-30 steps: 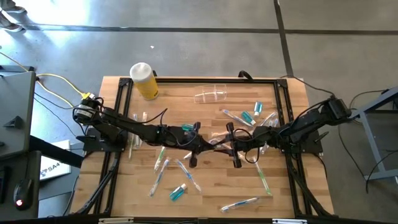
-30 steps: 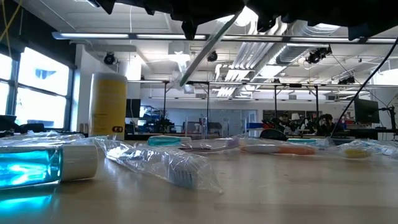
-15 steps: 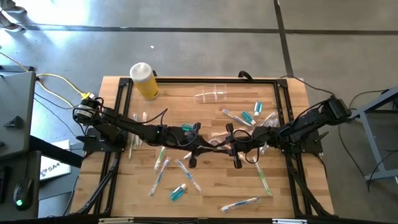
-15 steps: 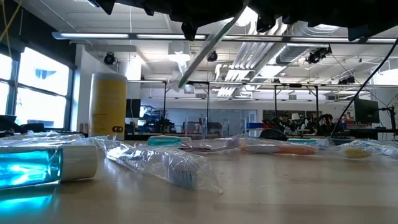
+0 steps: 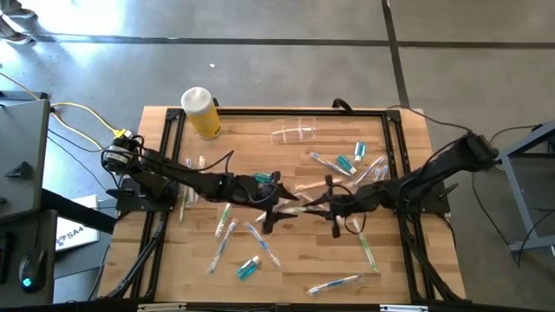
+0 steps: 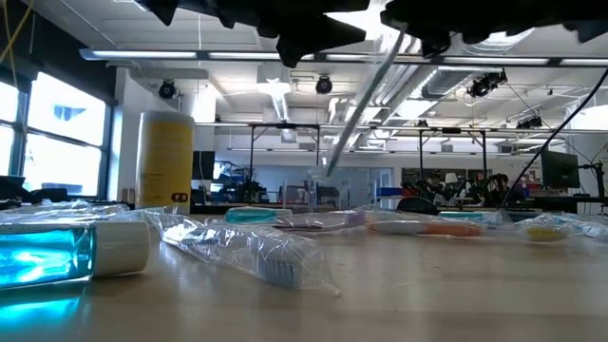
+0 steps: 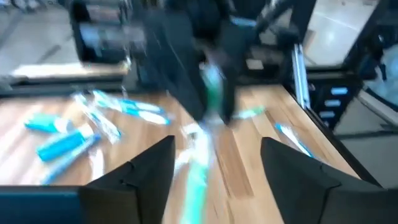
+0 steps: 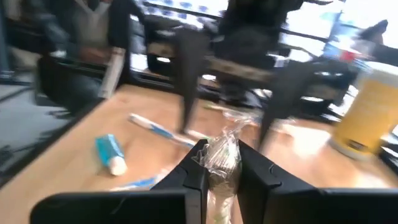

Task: Pick & Place toothbrushing station
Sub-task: Put the green toothbrush into the transparent organizer

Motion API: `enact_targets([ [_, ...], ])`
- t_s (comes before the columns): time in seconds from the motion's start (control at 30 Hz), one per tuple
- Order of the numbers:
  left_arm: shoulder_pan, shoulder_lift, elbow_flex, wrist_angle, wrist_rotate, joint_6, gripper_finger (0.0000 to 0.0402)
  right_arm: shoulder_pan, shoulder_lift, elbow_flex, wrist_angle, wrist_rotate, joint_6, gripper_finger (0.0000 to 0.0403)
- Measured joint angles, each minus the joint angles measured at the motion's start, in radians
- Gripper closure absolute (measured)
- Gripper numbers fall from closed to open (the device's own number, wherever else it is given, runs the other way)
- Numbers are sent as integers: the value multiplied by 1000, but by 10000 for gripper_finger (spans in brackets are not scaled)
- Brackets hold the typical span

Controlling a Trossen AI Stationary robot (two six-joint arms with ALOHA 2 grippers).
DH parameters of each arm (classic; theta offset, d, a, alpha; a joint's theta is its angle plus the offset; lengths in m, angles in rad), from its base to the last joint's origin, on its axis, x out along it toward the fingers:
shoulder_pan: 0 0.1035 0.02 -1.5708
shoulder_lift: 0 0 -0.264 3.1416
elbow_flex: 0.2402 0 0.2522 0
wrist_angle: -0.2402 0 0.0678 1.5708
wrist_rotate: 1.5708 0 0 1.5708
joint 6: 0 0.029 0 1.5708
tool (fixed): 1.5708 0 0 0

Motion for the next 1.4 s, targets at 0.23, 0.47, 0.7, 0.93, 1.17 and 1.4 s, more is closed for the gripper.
enact_targets([
  [0.23, 0, -82, 0, -238, -95, -20, 156, 78, -226, 0, -281, 366, 61, 361],
  [0.47, 1, -155, 0, -494, -259, -66, 156, -21, -370, 4, -351, 586, 0, 361],
  [0.7, 41, -228, -1, -752, -271, -113, 156, -303, -361, 116, -430, 360, -7, 361],
  [0.93, 114, -282, -20, -872, -287, -106, 156, -611, -273, 159, -403, 123, 87, 361],
  [1.17, 253, -389, -213, -701, -259, -91, 156, -794, -89, 159, -271, 11, 143, 361],
  [1.4, 315, -463, -431, -384, -121, -107, 156, -873, 69, 159, -169, -57, 188, 361],
])
